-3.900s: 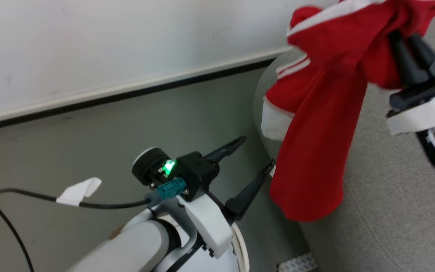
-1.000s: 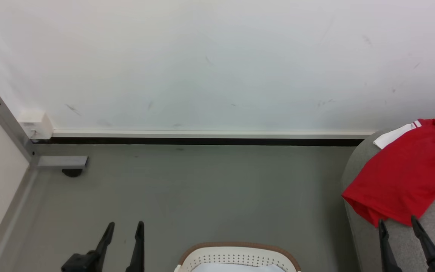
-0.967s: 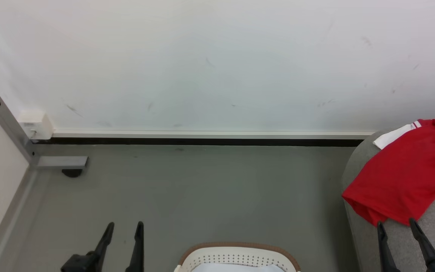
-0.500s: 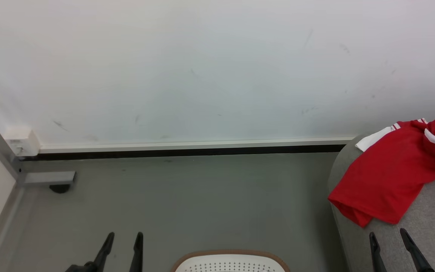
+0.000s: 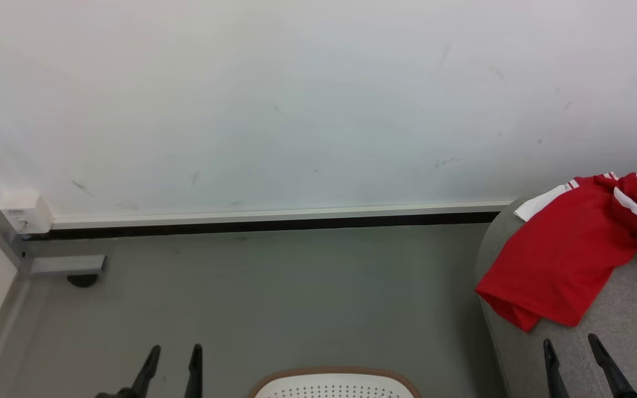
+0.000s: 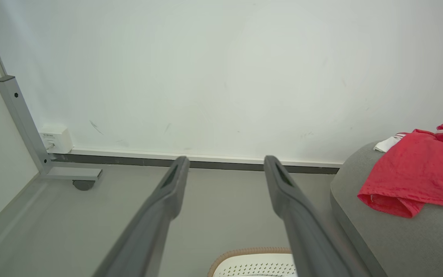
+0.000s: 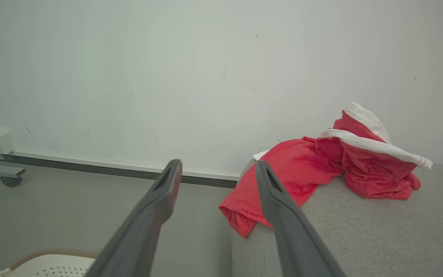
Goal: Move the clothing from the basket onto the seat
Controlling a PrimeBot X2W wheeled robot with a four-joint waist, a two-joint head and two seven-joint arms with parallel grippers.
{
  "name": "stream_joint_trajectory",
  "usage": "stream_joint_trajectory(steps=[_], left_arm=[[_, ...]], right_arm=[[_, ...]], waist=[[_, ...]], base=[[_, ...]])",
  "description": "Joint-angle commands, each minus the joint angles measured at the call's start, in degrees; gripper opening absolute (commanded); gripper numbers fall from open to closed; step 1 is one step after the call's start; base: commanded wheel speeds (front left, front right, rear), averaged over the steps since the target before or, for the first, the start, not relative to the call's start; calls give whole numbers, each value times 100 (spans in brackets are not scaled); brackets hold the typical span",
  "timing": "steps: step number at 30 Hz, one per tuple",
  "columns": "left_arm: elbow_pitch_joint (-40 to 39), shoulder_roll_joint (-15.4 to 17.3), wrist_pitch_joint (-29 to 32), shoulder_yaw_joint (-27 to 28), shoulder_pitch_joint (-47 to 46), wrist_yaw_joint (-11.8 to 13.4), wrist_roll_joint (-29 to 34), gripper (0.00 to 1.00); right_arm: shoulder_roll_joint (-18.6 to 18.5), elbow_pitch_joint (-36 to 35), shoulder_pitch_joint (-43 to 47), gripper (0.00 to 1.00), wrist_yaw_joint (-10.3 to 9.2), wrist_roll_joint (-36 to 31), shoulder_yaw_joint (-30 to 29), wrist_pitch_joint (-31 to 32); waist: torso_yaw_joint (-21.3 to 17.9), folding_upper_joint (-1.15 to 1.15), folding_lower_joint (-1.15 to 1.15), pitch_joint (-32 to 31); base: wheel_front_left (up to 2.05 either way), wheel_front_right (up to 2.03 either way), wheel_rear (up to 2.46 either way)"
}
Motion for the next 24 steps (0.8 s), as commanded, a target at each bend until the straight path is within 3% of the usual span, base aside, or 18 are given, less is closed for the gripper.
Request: stream_joint_trajectory(steps=[1,4,5,8,24], left_arm=[[21,-6,-3,36,67,-13,36,100],[47,-48,-3,75,57,-100,45,100],[52,-65,0,66,1,-106,12,0],[184,-91,7,55,35,-106,0,0],[185,-121,480,310,-223,-144,-1691,0]], right_arm=[[-14,5,-52,100,-12,-48,-24,-15],[-14,0,-54,100,-12,-63,-30,-15],[0,0,-9,0,0,-6,-21,0],[30,120,51,0,1,3,-18,14],[15,189,-233,0,-1,1906,-107,481]], waist=[[3,0,0,1],[16,0,0,3],[13,0,1,3],[14,0,1,4],[30,0,1,38]], base=[[0,0,0],[0,0,0],[0,0,0],[0,0,0],[0,0,0]])
